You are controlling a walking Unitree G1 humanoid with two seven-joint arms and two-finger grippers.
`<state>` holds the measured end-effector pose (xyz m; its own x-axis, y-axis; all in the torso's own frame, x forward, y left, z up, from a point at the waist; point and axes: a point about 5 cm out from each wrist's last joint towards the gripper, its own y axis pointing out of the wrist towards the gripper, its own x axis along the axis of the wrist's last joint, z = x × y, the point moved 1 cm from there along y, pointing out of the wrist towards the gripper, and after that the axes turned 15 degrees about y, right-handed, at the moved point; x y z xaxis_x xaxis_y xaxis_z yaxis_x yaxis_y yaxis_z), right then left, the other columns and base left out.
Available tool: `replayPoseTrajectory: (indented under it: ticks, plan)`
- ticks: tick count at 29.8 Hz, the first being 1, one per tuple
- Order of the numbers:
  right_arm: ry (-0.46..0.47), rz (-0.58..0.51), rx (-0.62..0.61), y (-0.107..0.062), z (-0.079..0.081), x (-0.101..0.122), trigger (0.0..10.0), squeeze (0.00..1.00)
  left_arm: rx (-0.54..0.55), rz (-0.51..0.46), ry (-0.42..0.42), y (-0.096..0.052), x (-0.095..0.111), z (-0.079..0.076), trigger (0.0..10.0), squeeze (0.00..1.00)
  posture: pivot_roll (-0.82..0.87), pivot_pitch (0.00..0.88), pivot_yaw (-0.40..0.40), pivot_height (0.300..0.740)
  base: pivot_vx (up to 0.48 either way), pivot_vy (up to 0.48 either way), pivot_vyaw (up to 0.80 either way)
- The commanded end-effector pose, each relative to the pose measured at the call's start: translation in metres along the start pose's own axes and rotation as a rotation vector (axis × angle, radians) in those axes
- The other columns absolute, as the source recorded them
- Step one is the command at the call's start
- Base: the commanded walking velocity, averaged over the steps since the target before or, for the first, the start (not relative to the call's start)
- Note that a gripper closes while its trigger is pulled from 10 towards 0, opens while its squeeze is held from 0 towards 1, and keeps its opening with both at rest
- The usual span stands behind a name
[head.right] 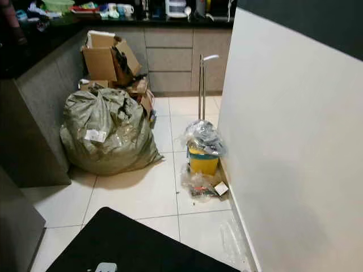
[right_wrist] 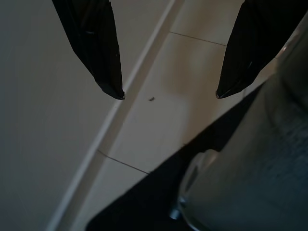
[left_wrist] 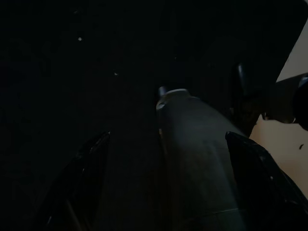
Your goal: Restocking fridge
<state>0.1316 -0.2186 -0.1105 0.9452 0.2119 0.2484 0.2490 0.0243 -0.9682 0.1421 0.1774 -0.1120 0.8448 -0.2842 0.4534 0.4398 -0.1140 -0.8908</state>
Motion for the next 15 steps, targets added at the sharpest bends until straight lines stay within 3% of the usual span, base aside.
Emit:
replayPoseTrajectory:
  ticks: [1,15]
  plan:
    - [0.012,-0.030,0.004,-0.0005,-0.0006,0.0097,10.0,0.00,0.007,0.009,0.008,-0.0006,-0.0019,0.0024,10.0,0.00,-0.05,0.000,-0.011,0.740,0.000,0.000,0.76]
    - [0.011,-0.029,0.018,0.0001,0.0029,0.0120,10.0,0.00,0.025,0.017,0.039,-0.0007,-0.0013,0.0047,10.0,0.00,-0.05,0.000,-0.014,0.740,0.000,0.000,0.76]
